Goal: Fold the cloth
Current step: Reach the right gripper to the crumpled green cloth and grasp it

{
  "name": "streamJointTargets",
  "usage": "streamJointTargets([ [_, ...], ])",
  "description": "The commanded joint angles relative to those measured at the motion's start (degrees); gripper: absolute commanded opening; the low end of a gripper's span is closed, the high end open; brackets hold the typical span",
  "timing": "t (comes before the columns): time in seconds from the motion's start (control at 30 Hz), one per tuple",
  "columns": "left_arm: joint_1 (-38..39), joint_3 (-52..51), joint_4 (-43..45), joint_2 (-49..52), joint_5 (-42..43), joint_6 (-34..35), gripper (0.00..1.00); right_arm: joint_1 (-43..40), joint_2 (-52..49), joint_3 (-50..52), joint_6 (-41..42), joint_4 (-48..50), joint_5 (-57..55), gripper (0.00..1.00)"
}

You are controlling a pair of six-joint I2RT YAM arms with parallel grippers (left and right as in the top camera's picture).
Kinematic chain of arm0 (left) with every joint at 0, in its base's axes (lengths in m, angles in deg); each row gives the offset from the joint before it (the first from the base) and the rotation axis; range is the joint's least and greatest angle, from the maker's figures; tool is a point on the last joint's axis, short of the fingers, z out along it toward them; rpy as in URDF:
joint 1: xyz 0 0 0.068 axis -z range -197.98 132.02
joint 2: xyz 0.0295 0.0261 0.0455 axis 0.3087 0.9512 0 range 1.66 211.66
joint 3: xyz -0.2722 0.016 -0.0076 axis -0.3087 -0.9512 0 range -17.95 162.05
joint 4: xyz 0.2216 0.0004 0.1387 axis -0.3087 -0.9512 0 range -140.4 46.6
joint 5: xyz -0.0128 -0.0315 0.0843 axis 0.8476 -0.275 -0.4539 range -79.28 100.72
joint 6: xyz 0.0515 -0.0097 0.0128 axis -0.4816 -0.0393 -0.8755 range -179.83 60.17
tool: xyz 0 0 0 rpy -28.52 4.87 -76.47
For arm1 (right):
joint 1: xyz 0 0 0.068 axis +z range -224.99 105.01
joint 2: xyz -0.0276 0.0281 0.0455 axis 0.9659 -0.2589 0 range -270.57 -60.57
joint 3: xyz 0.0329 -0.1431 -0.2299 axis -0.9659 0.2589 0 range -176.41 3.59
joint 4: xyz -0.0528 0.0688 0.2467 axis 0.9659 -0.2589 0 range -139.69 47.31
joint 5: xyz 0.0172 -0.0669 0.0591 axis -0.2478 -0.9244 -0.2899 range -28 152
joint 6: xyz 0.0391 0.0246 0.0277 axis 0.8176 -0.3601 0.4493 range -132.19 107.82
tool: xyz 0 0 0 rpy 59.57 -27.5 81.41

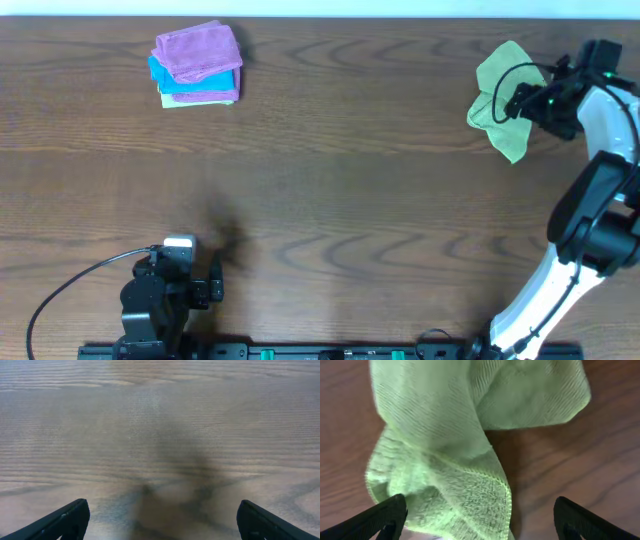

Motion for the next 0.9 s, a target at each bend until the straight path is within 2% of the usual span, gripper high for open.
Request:
streamJointTargets([
  [0.0,0.20,0.04,-0.04,-0.31,-0.20,-1.01,0.95,-0.59,-1.27,3.28,-0.48,1.64,0.70,0.92],
  [0.1,0.20,0.04,-0.04,-0.31,-0.20,-1.01,0.95,-0.59,-1.27,4.92,-0.48,3.10,0.68,0.86],
  [0.2,0.20,0.04,-0.04,-0.31,-0.20,-1.01,0.95,-0.59,-1.27,5.84,-0.48,4.39,0.68,0.73],
  [0.27,0.20,0.04,-0.04,-0.31,-0.22,-1.03,0.95,-0.59,-1.27,5.97,-0.46,4.76,0.70,0.59],
  [0.33,0.20,0.04,-0.04,-0.31,-0.20,-1.01,0.95,-0.59,-1.27,5.97,-0.46,4.94,0.70,0.40],
  [0.43,0.20,0.04,-0.04,-0.31,-0.20,-1.01,0.95,-0.59,-1.25,5.97,-0.46,4.92,0.70,0.04],
  [0.47,0.20,0.04,-0.04,-0.31,-0.20,-1.03,0.95,-0.59,-1.25,5.97,-0.46,4.87,0.70,0.02],
  [0.63,0.20,0.04,-0.04,-0.31,-0.20,-1.03,0.95,-0.57,0.07,5.92,-0.57,2.69,2.64,0.01],
  [0.87,0.20,0.04,-0.04,-0.31,-0.20,-1.01,0.95,0.44,8.83,5.92,-1.40,-5.20,6.67,0.01],
])
